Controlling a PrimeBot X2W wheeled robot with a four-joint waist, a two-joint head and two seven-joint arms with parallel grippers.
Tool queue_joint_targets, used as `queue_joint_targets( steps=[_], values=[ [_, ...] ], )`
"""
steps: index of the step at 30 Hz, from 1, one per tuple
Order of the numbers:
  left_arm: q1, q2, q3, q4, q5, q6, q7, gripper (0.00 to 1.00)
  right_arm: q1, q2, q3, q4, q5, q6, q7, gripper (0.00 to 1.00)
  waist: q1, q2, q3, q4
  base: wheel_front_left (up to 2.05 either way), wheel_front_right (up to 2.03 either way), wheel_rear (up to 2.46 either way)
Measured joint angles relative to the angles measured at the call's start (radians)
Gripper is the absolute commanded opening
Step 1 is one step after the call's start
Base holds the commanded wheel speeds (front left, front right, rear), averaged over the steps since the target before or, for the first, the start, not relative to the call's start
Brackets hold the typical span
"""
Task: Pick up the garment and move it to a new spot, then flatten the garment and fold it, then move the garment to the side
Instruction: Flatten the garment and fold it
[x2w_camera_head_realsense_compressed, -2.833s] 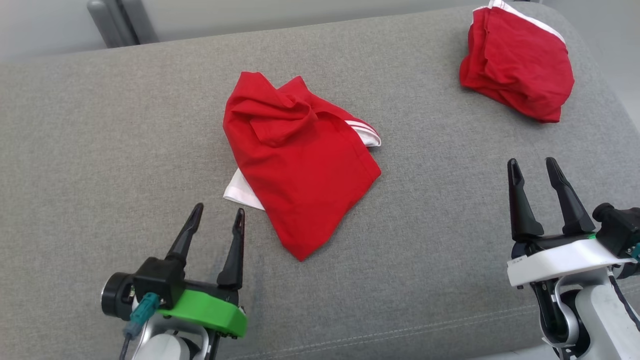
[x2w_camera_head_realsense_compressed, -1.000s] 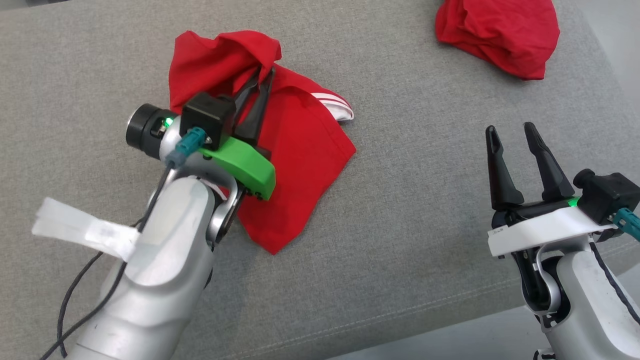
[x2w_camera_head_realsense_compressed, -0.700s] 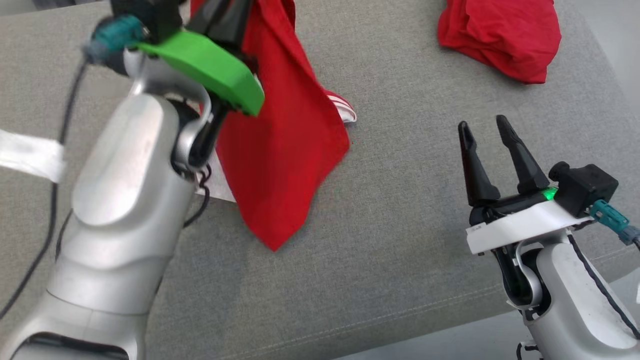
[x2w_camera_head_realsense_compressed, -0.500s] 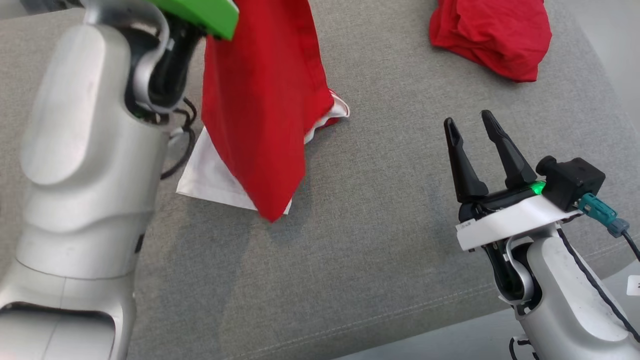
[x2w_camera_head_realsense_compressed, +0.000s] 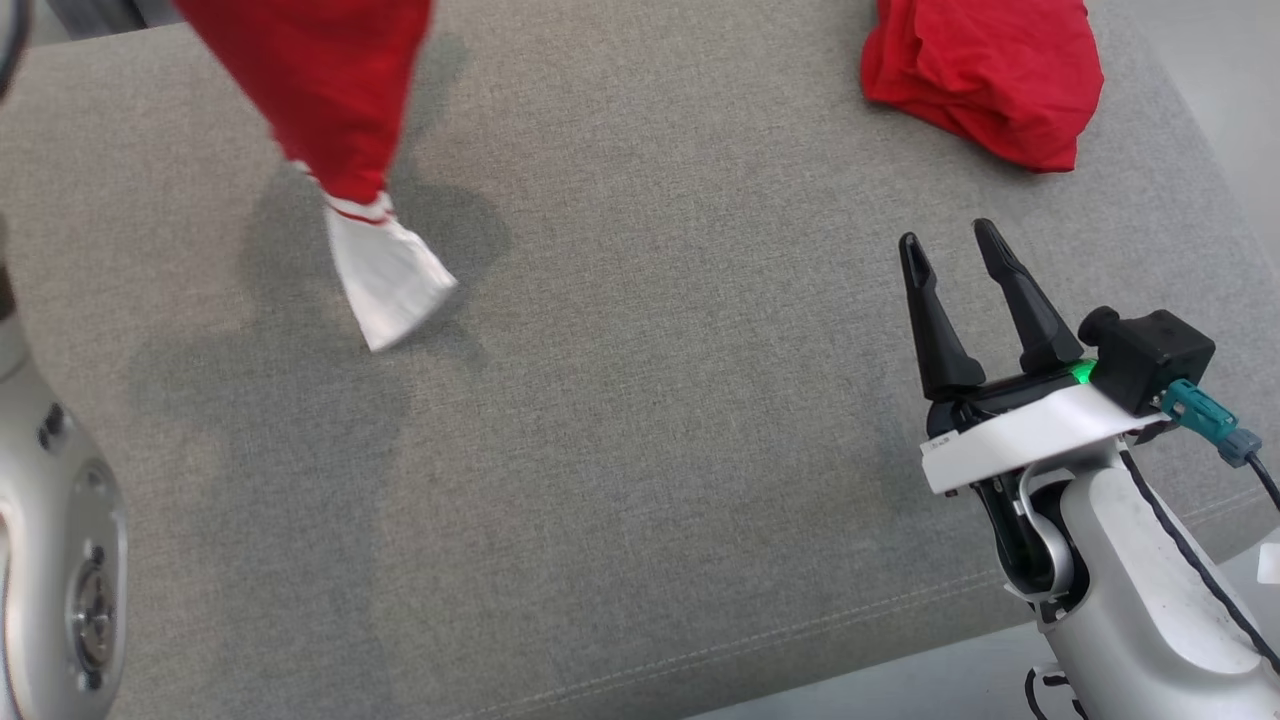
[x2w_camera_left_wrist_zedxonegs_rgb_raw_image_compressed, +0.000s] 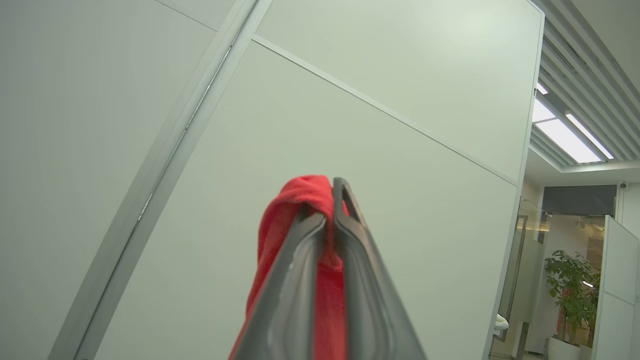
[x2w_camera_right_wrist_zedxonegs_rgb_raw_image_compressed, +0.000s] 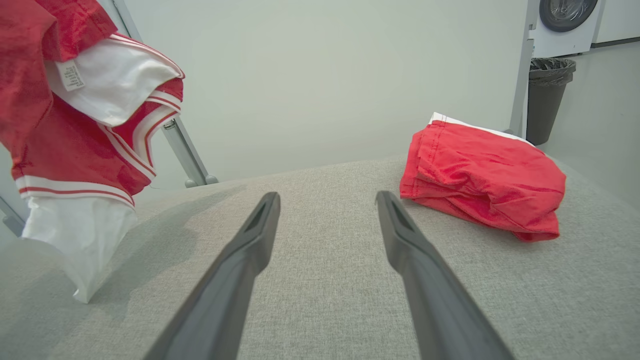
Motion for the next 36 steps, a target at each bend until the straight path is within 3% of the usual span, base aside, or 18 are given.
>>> queue_joint_targets(
  steps=[4,8,16,21,25,30,36],
  values=[
    [-0.053,0.016,0.005,-0.001,0.013,0.002,-0.017,0.0,-0.01,-0.006,0.0,0.006,-0.002,0.001,0.0,1.0,0.0,0.0,-0.009,0.009,0.0,0.0,0.0],
    [-0.057,0.008,-0.055,0.036,0.03,0.002,0.009,0.0,-0.012,-0.006,0.004,0.009,-0.006,0.007,0.0,1.0,0.0,0.0,-0.019,0.02,0.0,0.0,0.0],
    [-0.037,-0.035,-0.114,0.118,0.057,0.002,0.033,0.0,-0.036,0.026,0.045,0.015,-0.007,0.03,-0.001,1.0,0.0,0.0,-0.016,0.004,0.0,0.0,0.0],
    [0.125,-0.107,-0.188,0.159,-0.033,0.002,0.023,0.0,-0.035,0.027,0.033,0.034,-0.007,0.03,-0.001,1.0,0.0,0.0,-0.004,-0.011,0.0,0.0,0.0],
    [0.243,-0.093,-0.269,0.185,-0.087,0.003,0.009,0.0,-0.036,0.032,0.041,0.038,-0.007,0.032,-0.001,1.0,0.0,0.0,0.008,-0.022,0.0,0.0,0.0],
    [0.33,-0.074,-0.436,0.165,-0.269,0.012,-0.037,0.0,-0.07,0.055,0.078,0.043,-0.008,0.054,-0.001,1.0,0.0,0.0,0.025,-0.05,0.0,0.0,0.0],
    [0.373,-0.072,-0.575,0.182,-0.26,0.013,-0.073,0.0,-0.098,0.075,0.105,0.052,-0.009,0.063,-0.001,1.0,0.0,0.0,0.051,-0.101,0.0,0.0,0.0]
  ],
)
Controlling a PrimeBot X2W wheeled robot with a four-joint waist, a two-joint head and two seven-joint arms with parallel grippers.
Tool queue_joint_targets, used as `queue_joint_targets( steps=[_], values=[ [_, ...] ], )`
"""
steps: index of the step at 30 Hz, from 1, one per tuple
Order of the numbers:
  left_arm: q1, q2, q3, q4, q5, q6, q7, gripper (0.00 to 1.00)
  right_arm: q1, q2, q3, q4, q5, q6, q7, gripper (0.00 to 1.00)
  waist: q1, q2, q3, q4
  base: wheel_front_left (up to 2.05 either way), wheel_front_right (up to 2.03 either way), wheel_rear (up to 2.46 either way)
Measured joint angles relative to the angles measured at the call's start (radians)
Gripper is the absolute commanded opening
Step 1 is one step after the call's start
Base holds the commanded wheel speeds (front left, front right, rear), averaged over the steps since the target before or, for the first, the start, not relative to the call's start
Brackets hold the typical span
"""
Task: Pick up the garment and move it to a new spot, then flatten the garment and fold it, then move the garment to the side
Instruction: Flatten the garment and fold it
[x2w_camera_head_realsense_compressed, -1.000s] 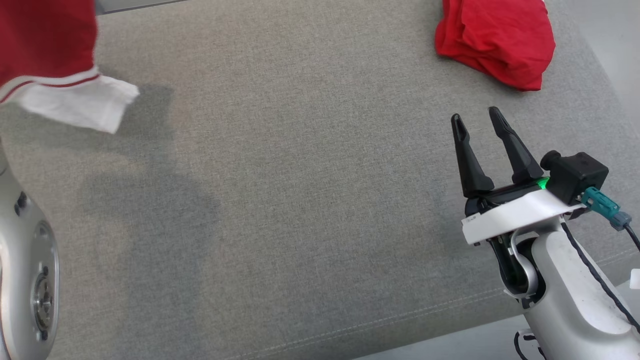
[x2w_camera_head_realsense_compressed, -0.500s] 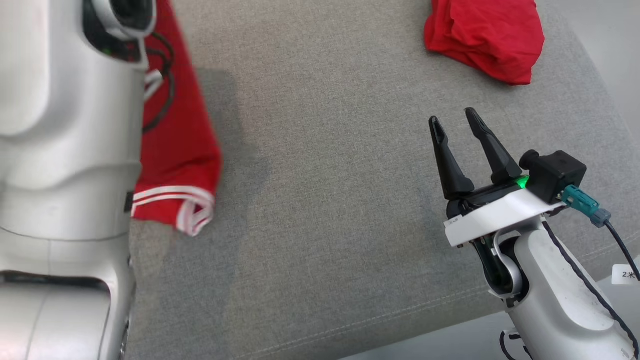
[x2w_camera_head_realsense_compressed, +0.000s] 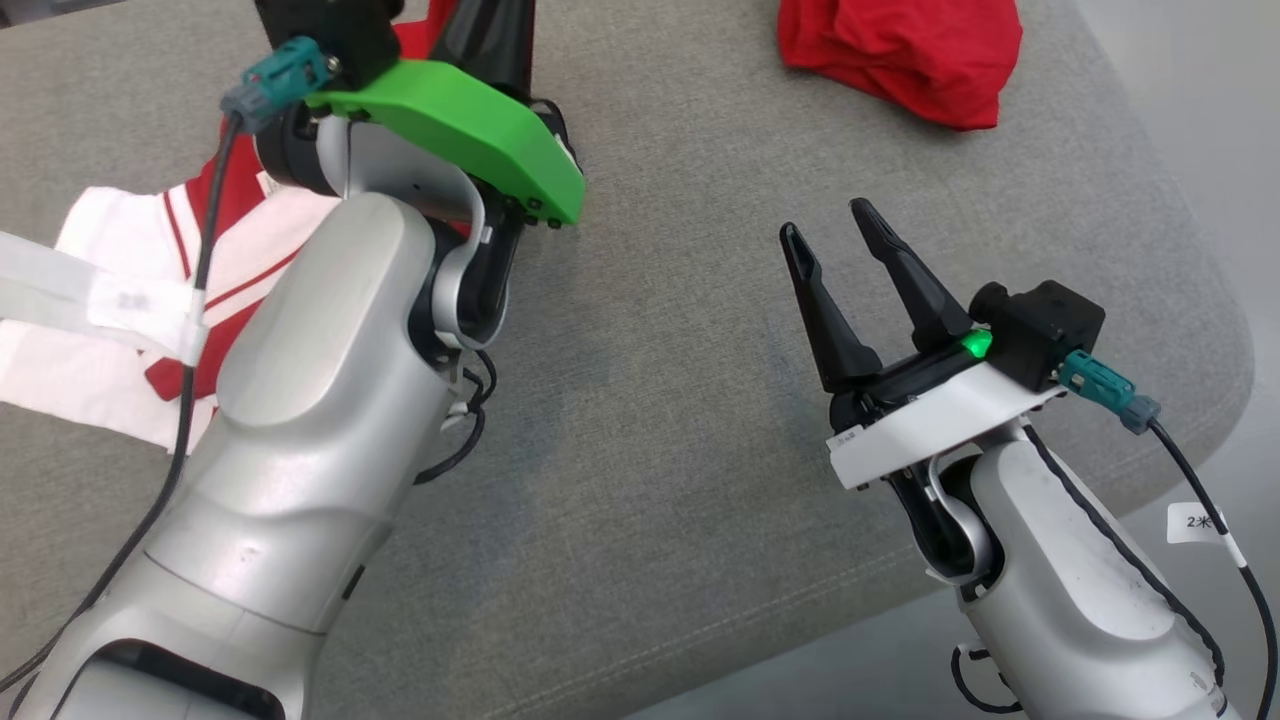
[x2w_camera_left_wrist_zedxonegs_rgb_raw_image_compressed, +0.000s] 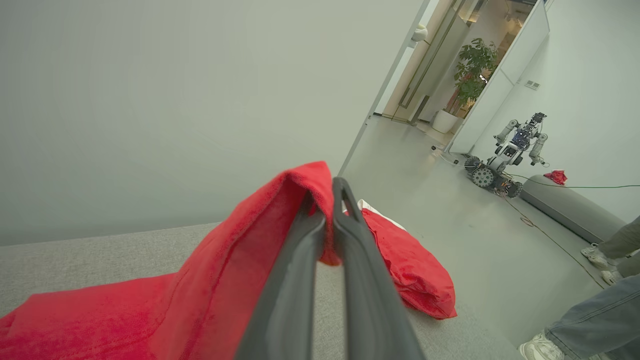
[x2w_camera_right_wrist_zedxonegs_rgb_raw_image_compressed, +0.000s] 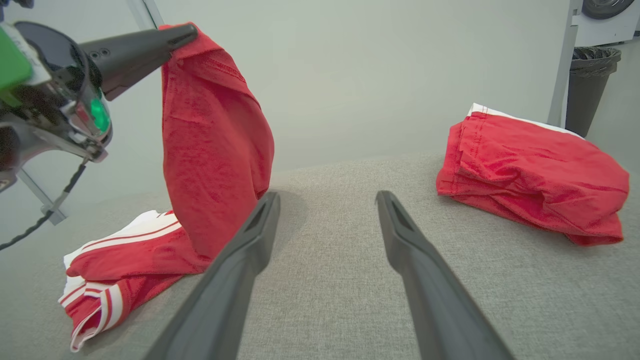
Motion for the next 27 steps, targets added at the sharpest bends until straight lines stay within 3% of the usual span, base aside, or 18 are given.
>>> queue_joint_targets(
  steps=[9,14,15,16,17,27],
  values=[
    [0.023,0.006,-0.154,0.036,0.0,0.008,-0.011,0.05,-0.016,0.008,-0.002,0.021,0.001,0.003,-0.001,1.0,0.0,0.0,0.047,-0.067,0.0,0.0,0.0],
    [0.03,0.013,-0.229,0.069,0.0,0.008,-0.011,0.3,-0.023,0.012,-0.02,0.027,0.001,0.002,-0.004,1.0,0.0,0.0,0.074,-0.085,0.0,0.0,0.0],
    [0.03,0.015,-0.248,0.074,0.0,0.007,-0.009,0.38,-0.023,0.012,-0.026,0.028,0.0,0.001,-0.004,1.0,0.0,0.0,0.076,-0.085,0.0,0.0,0.0],
    [0.03,0.016,-0.265,0.078,-0.001,0.007,-0.009,0.61,-0.024,0.012,-0.029,0.029,0.0,0.001,-0.004,1.0,0.0,0.0,0.076,-0.083,0.0,0.0,0.0],
    [0.031,0.016,-0.28,0.08,-0.002,0.006,-0.003,1.0,-0.025,0.012,-0.033,0.03,0.0,0.001,-0.004,1.0,0.0,0.0,0.076,-0.08,0.0,0.0,0.0],
    [0.03,0.021,-0.438,0.013,-0.067,-0.063,0.048,1.0,-0.025,-0.018,-0.086,0.039,-0.01,-0.002,-0.004,1.0,0.0,0.0,0.061,-0.019,0.0,0.0,0.0]
  ],
)
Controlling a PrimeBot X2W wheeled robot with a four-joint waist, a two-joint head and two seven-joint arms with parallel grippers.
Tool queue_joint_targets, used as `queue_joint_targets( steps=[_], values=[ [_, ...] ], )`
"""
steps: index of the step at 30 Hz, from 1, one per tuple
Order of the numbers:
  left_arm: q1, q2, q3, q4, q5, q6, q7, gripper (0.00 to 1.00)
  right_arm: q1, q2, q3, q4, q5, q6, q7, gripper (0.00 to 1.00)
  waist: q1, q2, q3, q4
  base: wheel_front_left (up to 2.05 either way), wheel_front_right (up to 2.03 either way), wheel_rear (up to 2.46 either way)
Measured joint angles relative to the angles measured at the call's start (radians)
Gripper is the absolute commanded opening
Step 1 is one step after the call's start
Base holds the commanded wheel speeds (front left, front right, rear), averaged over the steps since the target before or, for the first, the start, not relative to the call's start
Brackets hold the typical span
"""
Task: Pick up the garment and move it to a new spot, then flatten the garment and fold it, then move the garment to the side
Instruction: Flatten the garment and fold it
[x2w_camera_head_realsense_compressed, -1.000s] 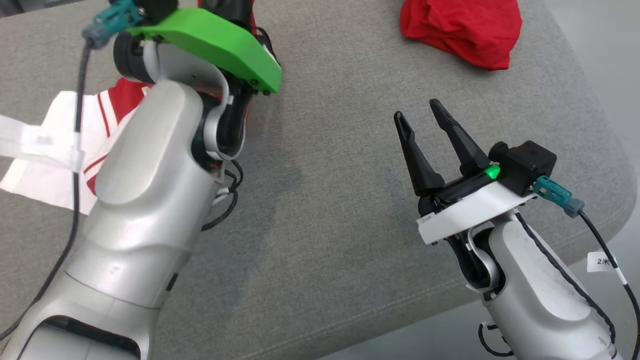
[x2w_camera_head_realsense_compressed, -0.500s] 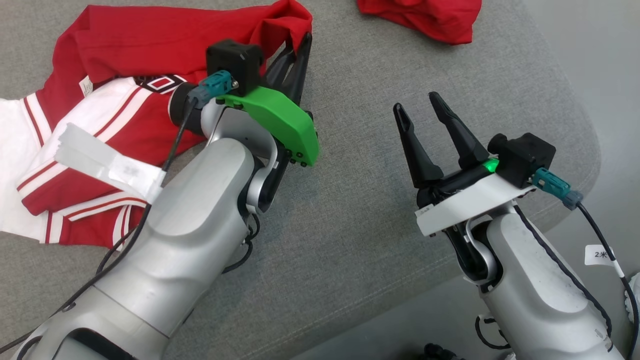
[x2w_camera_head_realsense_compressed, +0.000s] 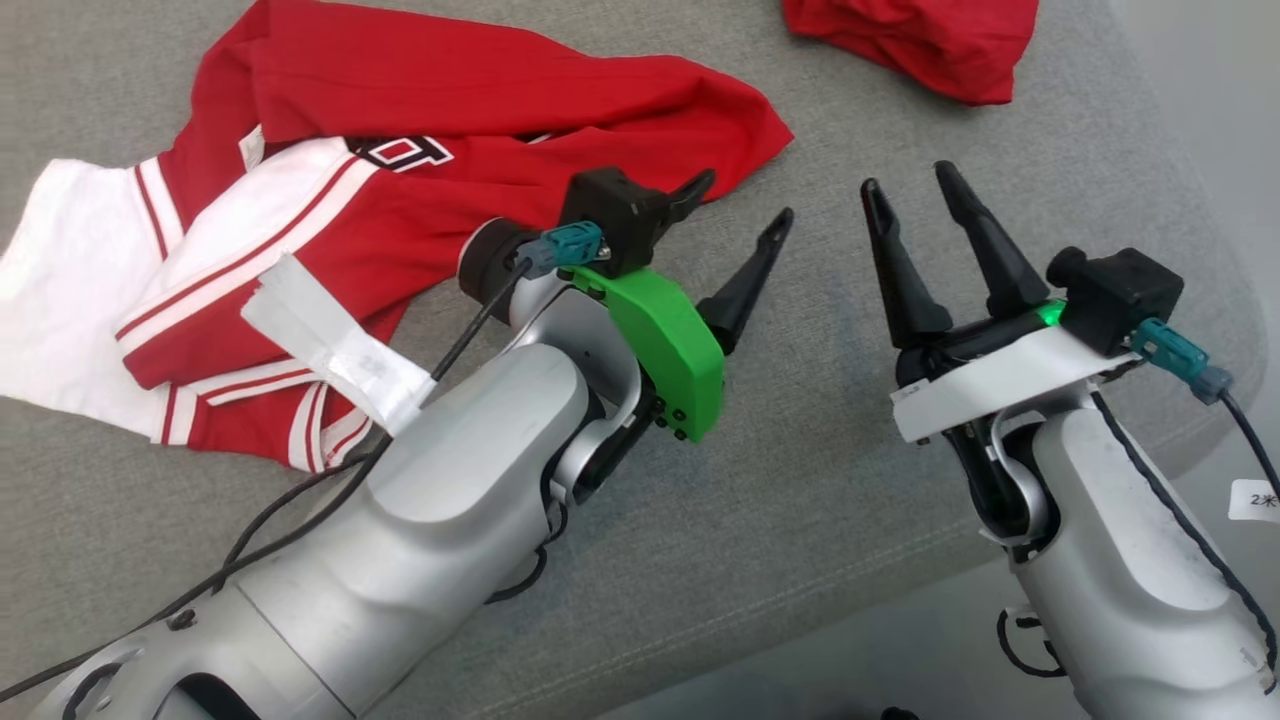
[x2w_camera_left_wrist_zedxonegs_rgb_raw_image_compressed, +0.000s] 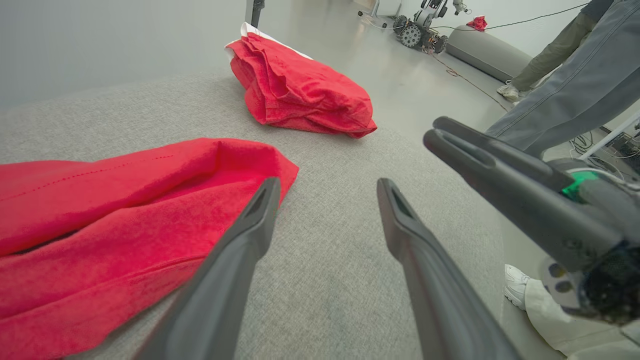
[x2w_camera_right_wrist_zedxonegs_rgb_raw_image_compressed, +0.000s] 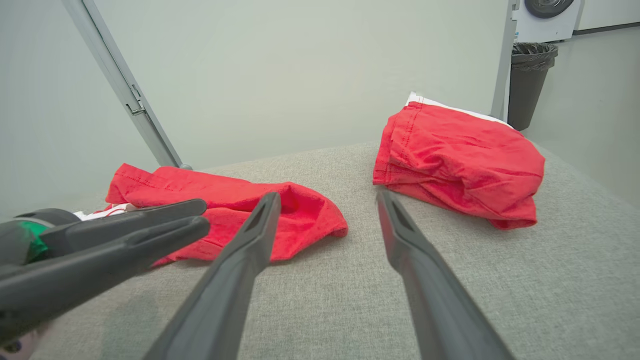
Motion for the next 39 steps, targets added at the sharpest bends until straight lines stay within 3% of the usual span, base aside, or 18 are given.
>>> queue_joint_targets(
  steps=[8,12,27,39],
  values=[
    [0.0,-0.001,0.007,-0.052,-0.03,-0.011,-0.031,1.0,0.004,-0.051,-0.049,0.0,-0.012,-0.014,0.0,1.0,0.0,0.0,-0.018,0.079,0.0,0.0,0.0],
    [0.004,0.004,0.094,-0.014,-0.023,0.025,-0.087,1.0,0.02,-0.068,-0.065,-0.001,-0.02,-0.019,0.0,1.0,0.0,0.0,-0.033,0.131,0.0,0.0,0.0],
    [0.2,0.168,0.219,0.018,-0.044,0.053,-0.138,1.0,0.075,-0.09,-0.078,-0.003,-0.024,-0.025,0.0,1.0,0.0,0.0,-0.083,0.256,0.0,0.0,0.0],
    [0.277,0.222,0.316,0.003,-0.118,0.063,-0.139,1.0,0.098,-0.1,-0.064,-0.024,-0.024,-0.02,0.0,1.0,0.0,0.0,-0.103,0.311,0.0,0.0,0.0]
  ],
)
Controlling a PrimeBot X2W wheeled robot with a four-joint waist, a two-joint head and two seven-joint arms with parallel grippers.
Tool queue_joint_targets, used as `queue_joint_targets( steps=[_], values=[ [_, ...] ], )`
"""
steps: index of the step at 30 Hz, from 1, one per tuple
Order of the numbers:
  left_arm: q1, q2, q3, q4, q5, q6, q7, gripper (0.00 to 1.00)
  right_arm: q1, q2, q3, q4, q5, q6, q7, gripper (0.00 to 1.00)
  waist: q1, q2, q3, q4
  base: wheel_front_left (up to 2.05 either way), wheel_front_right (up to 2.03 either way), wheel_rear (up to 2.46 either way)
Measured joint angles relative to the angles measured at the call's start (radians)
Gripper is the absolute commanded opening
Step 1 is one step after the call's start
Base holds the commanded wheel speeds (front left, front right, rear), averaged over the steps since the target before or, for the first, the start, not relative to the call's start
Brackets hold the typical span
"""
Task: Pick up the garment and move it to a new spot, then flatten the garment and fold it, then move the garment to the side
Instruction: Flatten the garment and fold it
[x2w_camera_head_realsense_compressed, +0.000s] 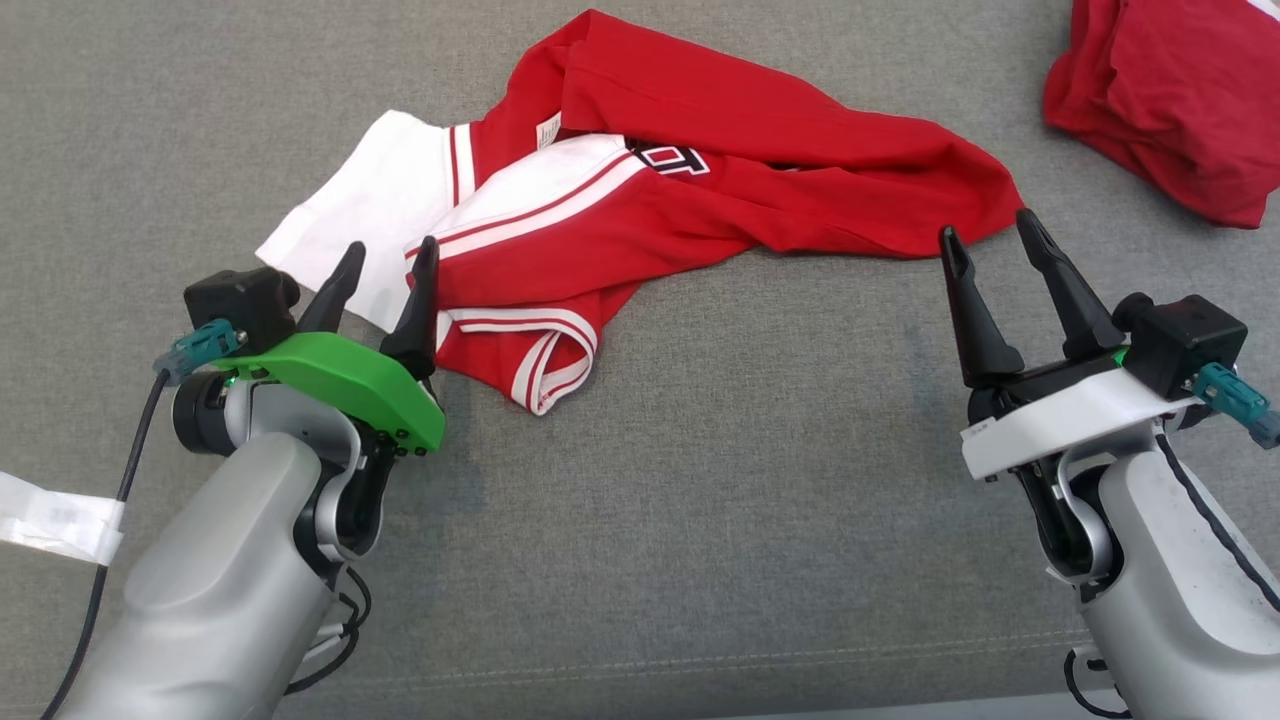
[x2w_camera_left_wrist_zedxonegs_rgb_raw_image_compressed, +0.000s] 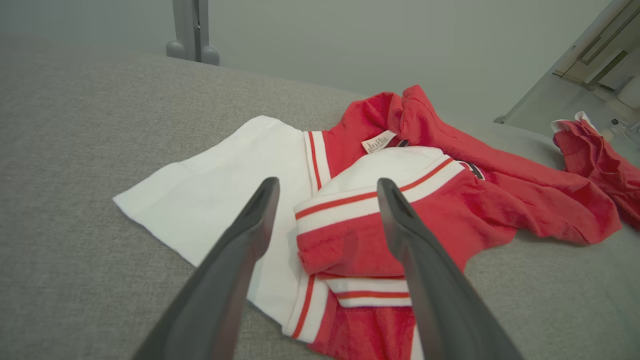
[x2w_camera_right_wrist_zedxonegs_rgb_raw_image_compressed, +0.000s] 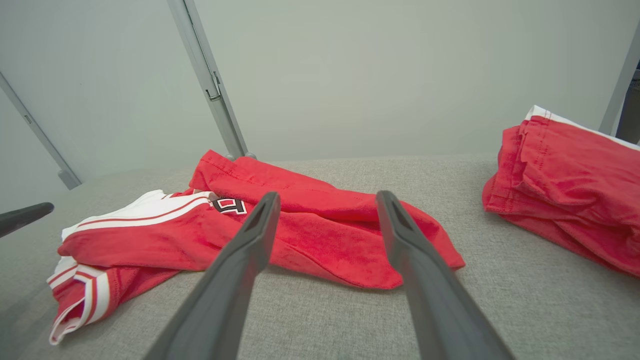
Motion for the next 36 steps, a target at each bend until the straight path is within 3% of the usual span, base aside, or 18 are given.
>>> queue_joint_targets(
  steps=[21,27,36],
  values=[
    [0.011,0.03,0.028,0.018,-0.049,0.009,0.063,1.0,-0.006,-0.001,0.004,-0.018,-0.001,0.01,0.009,1.0,0.0,0.0,0.043,-0.049,0.0,0.0,0.0],
    [0.011,0.007,0.061,0.017,-0.116,0.008,0.083,1.0,-0.006,-0.001,0.004,-0.02,-0.001,0.01,0.009,1.0,0.0,0.0,0.046,-0.056,0.0,0.0,0.0],
    [0.009,-0.007,0.061,0.001,-0.129,-0.002,0.105,1.0,-0.006,-0.001,0.003,-0.02,-0.001,0.01,0.009,1.0,0.0,0.0,0.047,-0.061,0.0,0.0,0.0]
  ],
)
